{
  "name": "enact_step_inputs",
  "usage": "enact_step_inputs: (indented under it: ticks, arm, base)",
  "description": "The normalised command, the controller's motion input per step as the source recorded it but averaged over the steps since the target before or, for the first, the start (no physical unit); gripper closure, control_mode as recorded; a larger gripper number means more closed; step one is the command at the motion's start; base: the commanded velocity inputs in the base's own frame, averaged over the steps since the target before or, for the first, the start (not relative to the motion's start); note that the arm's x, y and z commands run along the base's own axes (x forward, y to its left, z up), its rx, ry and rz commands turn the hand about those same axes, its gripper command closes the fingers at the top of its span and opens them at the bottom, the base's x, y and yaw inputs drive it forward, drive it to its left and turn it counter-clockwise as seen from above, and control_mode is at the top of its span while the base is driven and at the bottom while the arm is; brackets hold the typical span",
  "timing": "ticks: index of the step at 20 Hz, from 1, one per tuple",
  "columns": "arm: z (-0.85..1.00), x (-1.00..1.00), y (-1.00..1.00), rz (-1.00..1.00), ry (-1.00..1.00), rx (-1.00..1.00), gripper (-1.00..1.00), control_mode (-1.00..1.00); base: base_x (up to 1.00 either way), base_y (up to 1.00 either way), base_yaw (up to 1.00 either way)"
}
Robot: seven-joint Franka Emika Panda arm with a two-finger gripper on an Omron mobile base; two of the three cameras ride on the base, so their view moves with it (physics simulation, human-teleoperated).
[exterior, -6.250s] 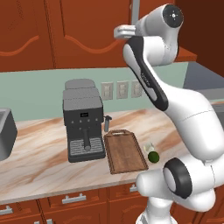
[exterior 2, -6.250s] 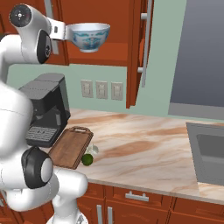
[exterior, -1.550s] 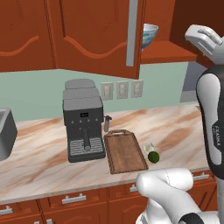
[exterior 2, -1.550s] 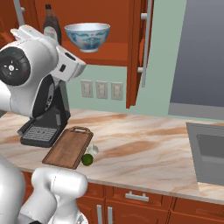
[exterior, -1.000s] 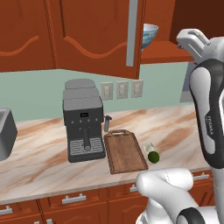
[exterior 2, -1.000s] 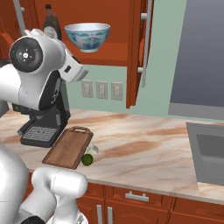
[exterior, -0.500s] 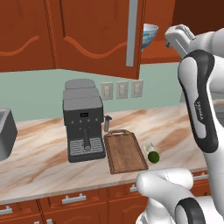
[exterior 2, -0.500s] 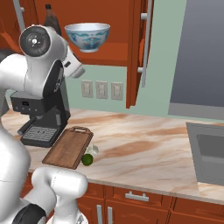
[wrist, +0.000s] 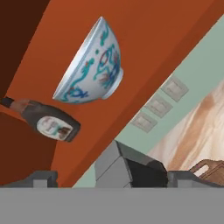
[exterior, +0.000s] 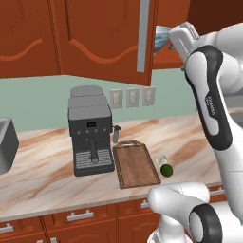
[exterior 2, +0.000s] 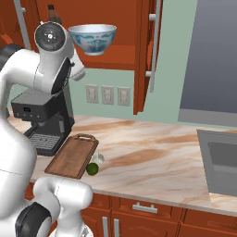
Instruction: Open the cabinet. Place the bowl and condiment on the counter. Then place the lime and garlic on the cutting board.
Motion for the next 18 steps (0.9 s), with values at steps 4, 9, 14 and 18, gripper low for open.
enact_step_inputs:
  ticks: [4, 9, 14, 18]
  arm:
    - [-0.07, 0.37, 0.11, 0.1, 0.06, 0.16, -1.0, -1.0]
    - [-0.05, 0.41, 0.13, 0.1, 0.04, 0.13, -1.0, -1.0]
    - [-0.01, 0.33, 0.14, 0.09, 0.0, 0.11, -1.0, -1.0]
    - [-0.04, 0.33, 0.2, 0.07, 0.0, 0.09, -1.0, -1.0]
  base:
    - [0.0, 0.0, 0.0]
    - [0.0, 0.0, 0.0]
    - [0.0, 0.0, 0.0]
    - [0.0, 0.0, 0.0]
